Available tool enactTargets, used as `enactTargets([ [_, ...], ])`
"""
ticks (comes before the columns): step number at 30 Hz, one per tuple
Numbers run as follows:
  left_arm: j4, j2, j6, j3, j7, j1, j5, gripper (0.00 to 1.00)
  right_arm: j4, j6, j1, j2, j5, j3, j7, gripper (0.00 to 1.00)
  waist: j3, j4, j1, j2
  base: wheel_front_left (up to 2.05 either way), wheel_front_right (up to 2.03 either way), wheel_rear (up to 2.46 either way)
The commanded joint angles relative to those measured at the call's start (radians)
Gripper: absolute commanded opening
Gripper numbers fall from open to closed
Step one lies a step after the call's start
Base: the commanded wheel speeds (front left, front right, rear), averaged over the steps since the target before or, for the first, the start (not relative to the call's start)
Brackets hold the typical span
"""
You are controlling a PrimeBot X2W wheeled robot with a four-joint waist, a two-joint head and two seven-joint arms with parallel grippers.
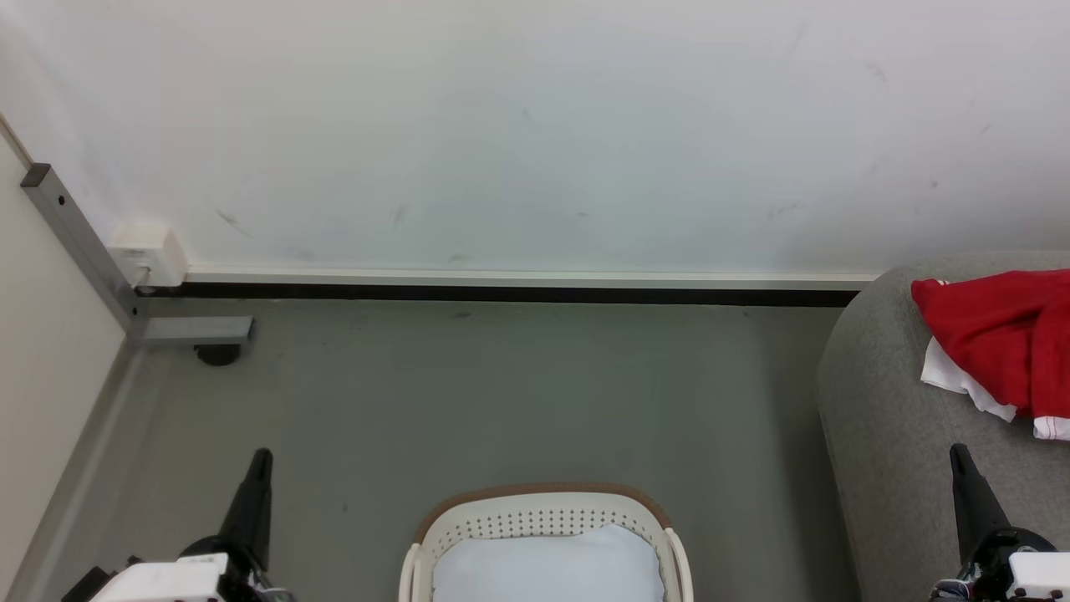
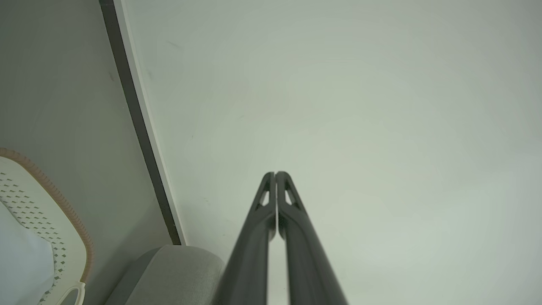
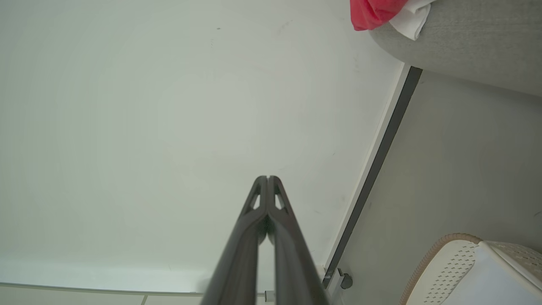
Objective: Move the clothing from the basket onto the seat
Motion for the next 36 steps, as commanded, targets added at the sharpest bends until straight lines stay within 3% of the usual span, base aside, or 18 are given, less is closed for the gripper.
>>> enactTargets([
  [1, -0.003, 0.002, -0.003, 0.003, 0.005, -0.009, -0.013, 0.0, 0.002, -0.002, -0.012, -0.002, -0.001, -0.003, 0.001, 0.0, 0.0, 0.0, 0.0, 0.0, 0.0, 0.0, 0.0],
  [36, -0.003, 0.002, -0.003, 0.003, 0.005, -0.009, -0.014, 0.0, 0.003, -0.002, -0.013, 0.005, -0.009, -0.011, 0.007, 0.0, 0.0, 0.0, 0.0, 0.0, 0.0, 0.0, 0.0],
])
